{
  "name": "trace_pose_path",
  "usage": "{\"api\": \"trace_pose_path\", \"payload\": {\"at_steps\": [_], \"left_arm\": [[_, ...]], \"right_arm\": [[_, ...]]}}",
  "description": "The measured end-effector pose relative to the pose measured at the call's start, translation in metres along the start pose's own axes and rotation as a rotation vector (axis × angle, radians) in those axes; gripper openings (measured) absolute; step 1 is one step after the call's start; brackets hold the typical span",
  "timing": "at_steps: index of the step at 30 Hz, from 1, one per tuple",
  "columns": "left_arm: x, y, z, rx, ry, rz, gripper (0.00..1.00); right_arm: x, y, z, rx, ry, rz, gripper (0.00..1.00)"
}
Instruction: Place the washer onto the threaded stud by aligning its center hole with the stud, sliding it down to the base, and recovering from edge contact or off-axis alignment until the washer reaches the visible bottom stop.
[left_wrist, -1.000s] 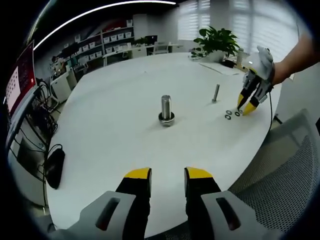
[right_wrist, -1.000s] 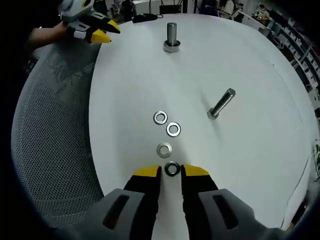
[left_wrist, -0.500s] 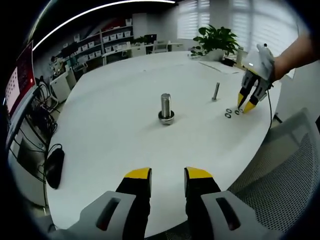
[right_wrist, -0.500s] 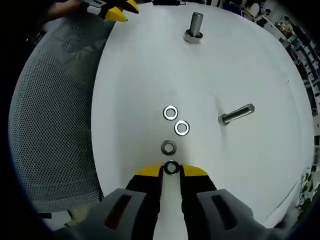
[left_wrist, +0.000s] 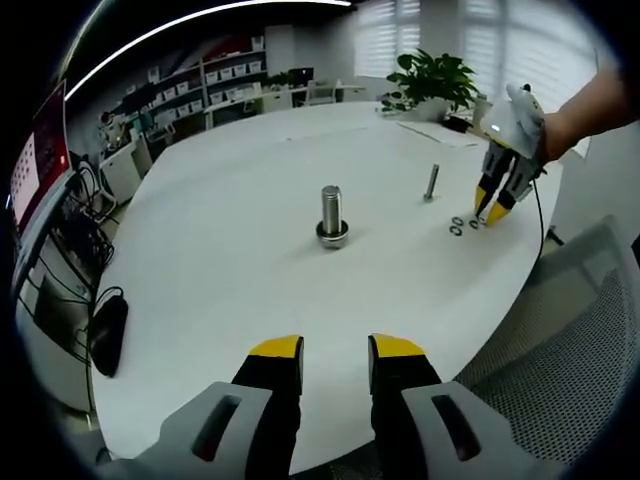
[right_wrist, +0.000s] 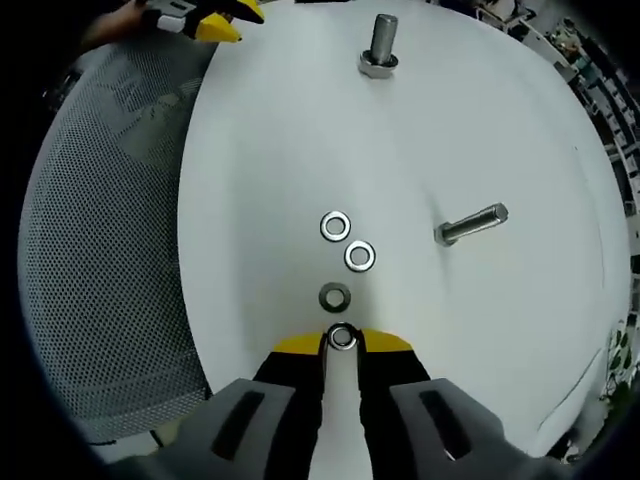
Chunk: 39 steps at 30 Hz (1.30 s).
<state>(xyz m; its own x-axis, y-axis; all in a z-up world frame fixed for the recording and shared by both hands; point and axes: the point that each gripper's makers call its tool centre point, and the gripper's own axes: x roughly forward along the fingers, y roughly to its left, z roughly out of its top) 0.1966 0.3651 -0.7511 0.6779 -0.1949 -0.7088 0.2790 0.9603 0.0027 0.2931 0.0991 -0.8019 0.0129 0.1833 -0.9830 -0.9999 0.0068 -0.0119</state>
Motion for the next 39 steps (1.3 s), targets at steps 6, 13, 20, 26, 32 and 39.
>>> {"api": "trace_pose_path", "payload": {"at_steps": [6,13,20,26,32,39], "left_arm": [[0.001,0.0,0.0,0.0,-0.001,-0.001,0.24],[0.001,-0.001,-0.001,0.001,0.004,-0.007,0.24],[0.0,-0.001,0.0,0.0,0.001,-0.006,0.24],[0.0,-0.002,0.0,0.0,0.002,-0.009,0.24],[0.0,-0.003,0.0,0.001,-0.002,-0.011,0.24],[0.0,-0.002,0.0,-0.001,-0.003,-0.009,0.24]], "right_arm": [[0.0,0.0,0.001,0.052,-0.028,-0.002,0.13],[-0.003,-0.003,0.003,0.107,-0.046,-0.007,0.13],[-0.014,-0.012,0.017,0.163,-0.096,-0.017,0.13],[-0.026,-0.023,0.03,0.147,-0.136,-0.046,0.13],[-0.039,-0.039,0.044,0.15,-0.167,-0.066,0.13],[-0.049,-0.051,0.061,0.119,-0.187,-0.085,0.13]]}}
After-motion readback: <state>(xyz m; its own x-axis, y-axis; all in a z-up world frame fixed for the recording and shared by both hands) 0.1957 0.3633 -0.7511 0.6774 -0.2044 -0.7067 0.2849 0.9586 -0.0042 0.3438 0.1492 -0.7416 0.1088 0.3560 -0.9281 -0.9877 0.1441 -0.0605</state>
